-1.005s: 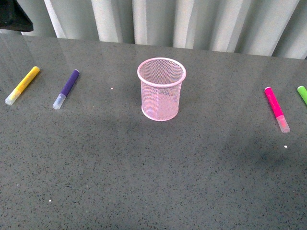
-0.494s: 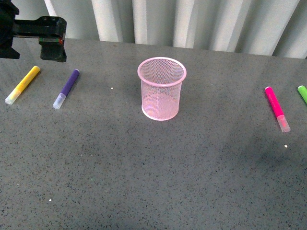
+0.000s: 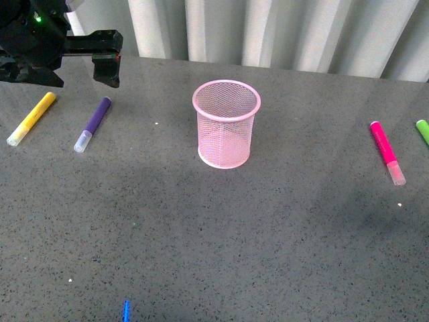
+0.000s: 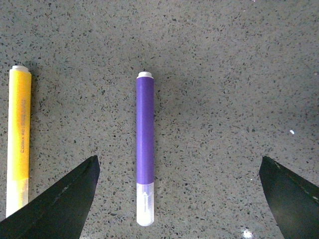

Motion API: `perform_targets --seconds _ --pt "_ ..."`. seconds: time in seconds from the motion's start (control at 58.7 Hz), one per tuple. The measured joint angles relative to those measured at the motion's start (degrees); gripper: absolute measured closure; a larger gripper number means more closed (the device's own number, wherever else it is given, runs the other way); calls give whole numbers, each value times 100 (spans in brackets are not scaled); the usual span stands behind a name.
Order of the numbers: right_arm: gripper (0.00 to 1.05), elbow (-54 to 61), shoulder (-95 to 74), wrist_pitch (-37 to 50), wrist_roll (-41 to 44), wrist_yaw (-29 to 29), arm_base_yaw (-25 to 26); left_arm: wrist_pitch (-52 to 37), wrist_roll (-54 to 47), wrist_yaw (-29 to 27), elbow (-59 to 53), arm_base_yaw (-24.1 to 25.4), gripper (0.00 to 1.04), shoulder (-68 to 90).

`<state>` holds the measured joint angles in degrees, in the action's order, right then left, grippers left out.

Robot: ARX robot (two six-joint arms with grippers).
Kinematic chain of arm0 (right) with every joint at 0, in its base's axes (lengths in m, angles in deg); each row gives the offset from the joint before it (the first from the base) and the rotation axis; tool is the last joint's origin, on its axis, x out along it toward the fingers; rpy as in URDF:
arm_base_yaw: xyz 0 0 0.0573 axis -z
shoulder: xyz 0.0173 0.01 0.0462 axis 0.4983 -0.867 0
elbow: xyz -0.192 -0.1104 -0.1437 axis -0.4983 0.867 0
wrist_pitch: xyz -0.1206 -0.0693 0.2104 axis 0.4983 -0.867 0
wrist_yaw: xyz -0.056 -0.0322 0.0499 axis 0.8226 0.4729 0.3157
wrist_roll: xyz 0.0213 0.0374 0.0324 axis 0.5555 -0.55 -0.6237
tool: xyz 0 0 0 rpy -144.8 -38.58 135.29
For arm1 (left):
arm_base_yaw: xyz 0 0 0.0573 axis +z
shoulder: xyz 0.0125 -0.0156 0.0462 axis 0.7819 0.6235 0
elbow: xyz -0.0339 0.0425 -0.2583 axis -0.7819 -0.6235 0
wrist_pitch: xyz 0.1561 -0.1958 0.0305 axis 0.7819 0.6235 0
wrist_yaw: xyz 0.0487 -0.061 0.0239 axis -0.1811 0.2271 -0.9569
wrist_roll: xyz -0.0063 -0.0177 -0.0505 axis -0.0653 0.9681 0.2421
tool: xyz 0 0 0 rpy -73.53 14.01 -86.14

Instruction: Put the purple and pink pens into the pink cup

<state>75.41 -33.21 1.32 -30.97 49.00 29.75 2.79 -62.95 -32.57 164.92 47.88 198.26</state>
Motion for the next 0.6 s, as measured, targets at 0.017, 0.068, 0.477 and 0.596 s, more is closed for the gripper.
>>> perform_targets --seconds 0.017,0.068,0.477,0.596 --pt "7 0 0 0 0 0 0 17 -9 -9 35 2 7 39" --pt "7 0 0 0 0 0 0 28 -52 -46 94 7 7 125" --pt "7 0 0 0 0 0 0 101 -90 -4 527 37 7 796" --pt "7 0 0 0 0 0 0 114 -57 79 643 37 7 920"
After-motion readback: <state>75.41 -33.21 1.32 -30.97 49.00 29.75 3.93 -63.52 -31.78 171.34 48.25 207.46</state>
